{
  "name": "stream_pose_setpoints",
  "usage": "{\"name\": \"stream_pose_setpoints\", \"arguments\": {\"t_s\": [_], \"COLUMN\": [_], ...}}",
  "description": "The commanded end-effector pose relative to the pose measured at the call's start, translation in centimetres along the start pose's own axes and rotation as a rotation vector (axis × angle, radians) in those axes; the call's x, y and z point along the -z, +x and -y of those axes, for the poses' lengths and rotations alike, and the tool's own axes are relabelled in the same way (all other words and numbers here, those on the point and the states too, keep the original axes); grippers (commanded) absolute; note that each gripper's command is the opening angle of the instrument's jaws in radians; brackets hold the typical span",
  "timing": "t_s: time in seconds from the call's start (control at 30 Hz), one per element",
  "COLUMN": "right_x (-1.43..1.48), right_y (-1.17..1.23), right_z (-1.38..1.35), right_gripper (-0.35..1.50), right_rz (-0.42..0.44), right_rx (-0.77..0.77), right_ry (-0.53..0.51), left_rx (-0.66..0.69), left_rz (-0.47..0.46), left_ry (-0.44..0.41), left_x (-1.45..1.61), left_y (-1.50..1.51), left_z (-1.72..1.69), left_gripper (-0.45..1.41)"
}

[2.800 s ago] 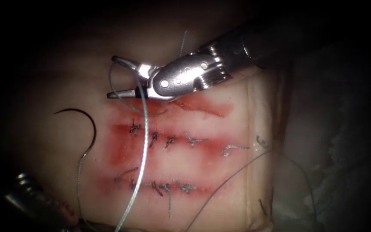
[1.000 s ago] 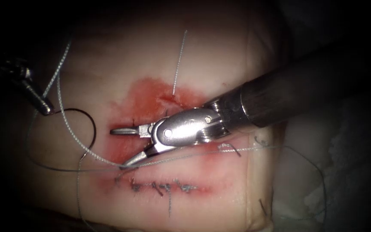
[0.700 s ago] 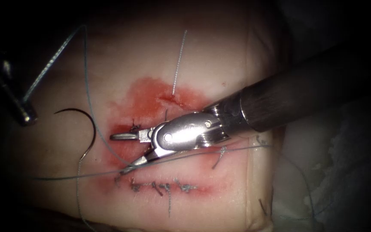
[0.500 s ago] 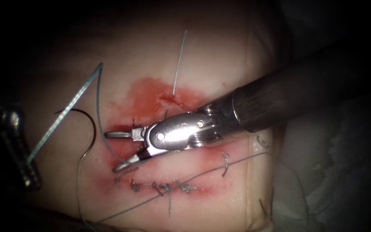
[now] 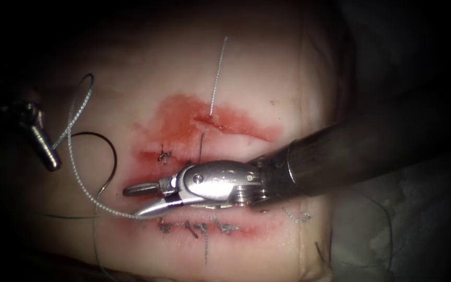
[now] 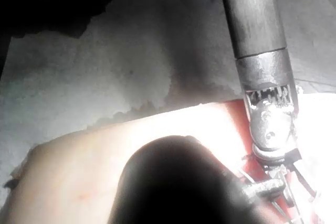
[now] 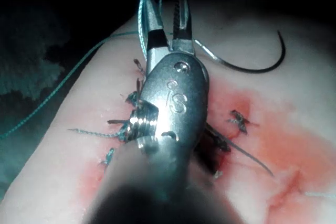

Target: Wound Closure

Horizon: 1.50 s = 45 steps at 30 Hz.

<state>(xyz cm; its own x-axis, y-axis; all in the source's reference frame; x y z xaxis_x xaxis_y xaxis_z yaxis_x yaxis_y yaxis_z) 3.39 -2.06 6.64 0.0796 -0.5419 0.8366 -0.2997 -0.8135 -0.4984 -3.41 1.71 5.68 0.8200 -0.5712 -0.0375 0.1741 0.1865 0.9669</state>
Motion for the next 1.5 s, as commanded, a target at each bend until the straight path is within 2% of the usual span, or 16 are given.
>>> {"name": "stream_pose_setpoints", "arguments": {"t_s": [0.03, 0.2, 0.33, 0.43, 0.5, 0.63, 0.77, 0.93, 1.03, 1.17, 1.2, 1.23, 1.27, 1.3, 1.33, 1.5], "right_x": [-0.10, -0.13, -0.13, -0.11, -0.07, 0.00, 0.06, 0.06, 0.09, 0.10, 0.10, 0.10, 0.10, 0.10, 0.10, 0.16], "right_y": [0.02, 0.02, 0.01, -0.16, -0.30, -0.49, -0.65, -0.67, -0.69, -0.71, -0.73, -0.74, -0.74, -0.74, -0.73, -0.58], "right_z": [0.00, 0.02, 0.05, 0.25, 0.35, 0.44, 0.49, 0.49, 0.49, 0.51, 0.51, 0.50, 0.50, 0.48, 0.43, 0.20], "right_gripper": [0.88, 0.89, 1.00, 1.03, 1.03, 1.01, 0.94, 1.08, 1.15, 1.18, 1.13, 1.01, 1.01, 0.84, 0.78, 0.73], "right_rz": [0.006, 0.004, -0.006, -0.037, -0.034, -0.026, -0.022, -0.026, -0.027, -0.033, -0.039, -0.040, -0.040, -0.040, -0.035, -0.034], "right_rx": [-0.002, -0.003, 0.038, 0.162, 0.183, 0.202, 0.218, 0.253, 0.269, 0.296, 0.300, 0.300, 0.300, 0.300, 0.261, 0.159], "right_ry": [-0.002, -0.003, 0.020, 0.117, 0.167, 0.217, 0.255, 0.263, 0.263, 0.266, 0.273, 0.285, 0.285, 0.294, 0.307, 0.282], "left_rx": [-0.001, -0.001, -0.028, -0.057, -0.070, -0.089, -0.028, 0.027, 0.027, 0.063, 0.111, 0.133, 0.133, 0.153, 0.176, 0.175], "left_rz": [0.005, 0.018, 0.060, 0.100, 0.080, 0.018, -0.089, -0.147, -0.142, -0.175, -0.247, -0.278, -0.278, -0.301, -0.304, -0.215], "left_ry": [0.000, 0.021, 0.146, 0.323, 0.359, 0.395, 0.444, 0.442, 0.501, 0.481, 0.418, 0.354, 0.354, 0.282, 0.154, 0.068], "left_x": [0.00, 0.01, 0.06, 0.02, -0.07, -0.20, -0.38, -0.40, -0.32, -0.26, -0.28, -0.28, -0.28, -0.25, -0.14, 0.10], "left_y": [-0.11, -0.20, -0.31, -0.39, -0.36, -0.23, 0.22, 0.49, 0.52, 0.67, 0.91, 1.00, 1.00, 1.05, 1.06, 0.77], "left_z": [0.02, 0.28, 0.74, 1.20, 1.27, 1.31, 1.17, 1.02, 0.98, 0.92, 0.85, 0.81, 0.81, 0.76, 0.63, 0.36], "left_gripper": [-0.45, -0.45, -0.45, -0.45, -0.45, -0.45, -0.45, -0.45, -0.45, -0.45, -0.45, -0.45, -0.45, -0.45, -0.45, -0.45]}}
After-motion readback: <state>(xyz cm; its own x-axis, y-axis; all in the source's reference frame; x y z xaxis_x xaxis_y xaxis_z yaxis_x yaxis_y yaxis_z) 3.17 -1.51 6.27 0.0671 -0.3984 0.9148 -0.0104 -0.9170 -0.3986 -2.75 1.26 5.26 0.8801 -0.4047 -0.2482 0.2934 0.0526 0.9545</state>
